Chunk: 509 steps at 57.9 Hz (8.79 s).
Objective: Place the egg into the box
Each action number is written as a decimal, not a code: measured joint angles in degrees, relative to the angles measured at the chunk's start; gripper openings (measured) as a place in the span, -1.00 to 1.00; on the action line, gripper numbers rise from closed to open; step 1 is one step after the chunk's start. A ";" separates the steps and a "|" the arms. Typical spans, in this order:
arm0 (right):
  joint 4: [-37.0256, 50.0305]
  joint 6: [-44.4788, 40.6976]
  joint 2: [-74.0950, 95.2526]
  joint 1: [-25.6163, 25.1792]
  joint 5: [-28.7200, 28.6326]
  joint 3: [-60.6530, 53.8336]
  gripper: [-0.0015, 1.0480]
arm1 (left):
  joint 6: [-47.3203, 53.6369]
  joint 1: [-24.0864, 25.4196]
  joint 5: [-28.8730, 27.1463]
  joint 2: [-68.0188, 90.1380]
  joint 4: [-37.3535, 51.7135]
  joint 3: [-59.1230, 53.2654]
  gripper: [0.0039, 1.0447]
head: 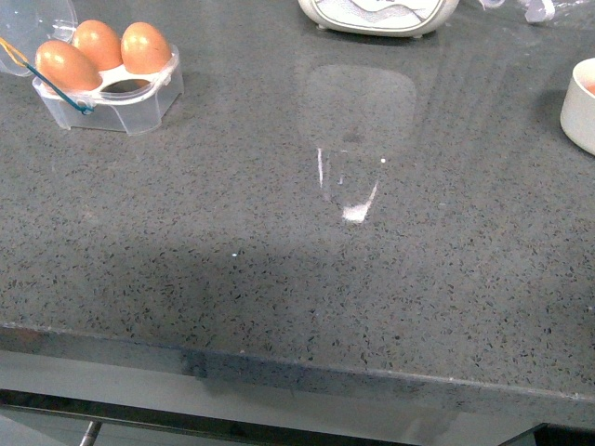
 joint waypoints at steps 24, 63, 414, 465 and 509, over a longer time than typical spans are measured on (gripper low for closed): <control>0.00 -0.02 0.00 0.00 0.00 0.00 0.86 | 0.00 0.00 0.00 0.00 0.00 0.00 0.87; 0.00 -0.02 0.00 0.00 0.00 0.00 0.86 | 0.00 0.00 0.00 0.00 0.00 0.00 0.88; 19.28 -9.64 122.84 36.44 -22.97 83.03 0.58 | 0.00 0.00 0.00 0.00 0.00 0.00 0.87; 44.06 1.20 79.12 6.99 -0.72 31.58 0.86 | 0.00 0.00 0.00 0.00 0.00 0.00 0.88; 36.72 -0.07 43.28 -9.73 -9.09 5.81 -0.62 | 0.00 0.00 0.00 0.00 0.00 0.00 0.87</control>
